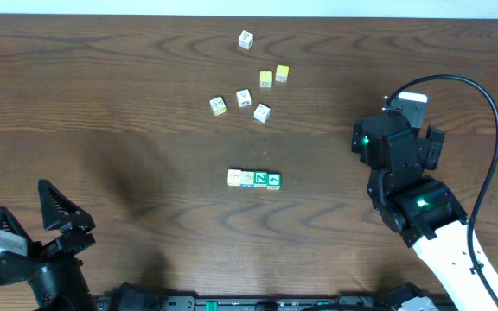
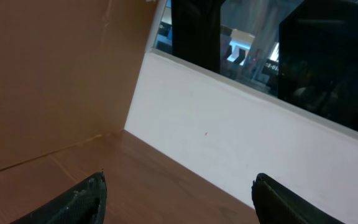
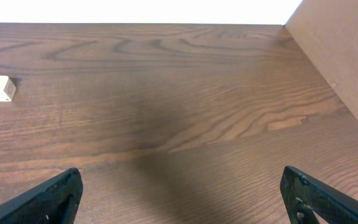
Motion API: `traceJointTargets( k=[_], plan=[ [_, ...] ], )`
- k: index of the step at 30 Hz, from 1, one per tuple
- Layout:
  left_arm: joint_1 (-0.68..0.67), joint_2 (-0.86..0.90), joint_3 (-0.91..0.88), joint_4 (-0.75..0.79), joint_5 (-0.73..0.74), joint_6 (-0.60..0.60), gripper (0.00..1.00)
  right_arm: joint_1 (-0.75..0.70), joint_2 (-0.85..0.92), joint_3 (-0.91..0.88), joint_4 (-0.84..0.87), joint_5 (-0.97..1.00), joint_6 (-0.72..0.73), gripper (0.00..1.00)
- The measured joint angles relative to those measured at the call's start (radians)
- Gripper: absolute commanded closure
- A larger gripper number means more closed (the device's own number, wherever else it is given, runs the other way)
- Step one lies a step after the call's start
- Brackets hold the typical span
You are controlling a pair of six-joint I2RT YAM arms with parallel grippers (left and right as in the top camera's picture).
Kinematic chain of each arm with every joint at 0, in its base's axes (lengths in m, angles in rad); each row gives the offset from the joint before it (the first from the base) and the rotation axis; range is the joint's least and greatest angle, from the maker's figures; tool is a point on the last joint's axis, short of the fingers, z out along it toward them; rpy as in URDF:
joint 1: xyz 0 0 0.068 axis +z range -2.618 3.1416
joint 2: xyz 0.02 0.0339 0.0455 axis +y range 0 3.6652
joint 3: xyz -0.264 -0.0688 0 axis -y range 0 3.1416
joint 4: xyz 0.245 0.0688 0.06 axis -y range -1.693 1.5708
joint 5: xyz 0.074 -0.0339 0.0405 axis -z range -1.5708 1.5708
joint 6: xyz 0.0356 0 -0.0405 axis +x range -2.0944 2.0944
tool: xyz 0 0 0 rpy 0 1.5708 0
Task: Lift 4 blocks
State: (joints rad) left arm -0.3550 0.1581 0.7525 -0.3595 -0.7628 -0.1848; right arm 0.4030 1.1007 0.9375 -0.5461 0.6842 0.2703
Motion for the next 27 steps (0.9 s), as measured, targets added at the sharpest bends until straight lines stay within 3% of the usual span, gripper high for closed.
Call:
traceJointTargets(
  k=[13, 19, 24, 27],
  plan=[
    [0.003, 0.0, 0.0, 0.069, 0.039, 0.102, 0.25, 0.0, 0.0, 0.0, 0.0, 0.0, 0.0, 0.01],
    [0.163, 0.0, -0.026, 0.225, 0.19, 0.205, 0.25, 0.0, 0.0, 0.0, -0.001, -0.002, 0.0, 0.01],
    [0.368, -0.002, -0.111, 0.307, 0.425, 0.245, 0.24, 0.0, 0.0, 0.0, -0.001, -0.003, 0.0, 0.01],
    [0.421, -0.03, -0.208, 0.366, 0.549, 0.255, 0.25, 0.0, 0.0, 0.0, -0.001, -0.004, 0.0, 0.01]
  ],
)
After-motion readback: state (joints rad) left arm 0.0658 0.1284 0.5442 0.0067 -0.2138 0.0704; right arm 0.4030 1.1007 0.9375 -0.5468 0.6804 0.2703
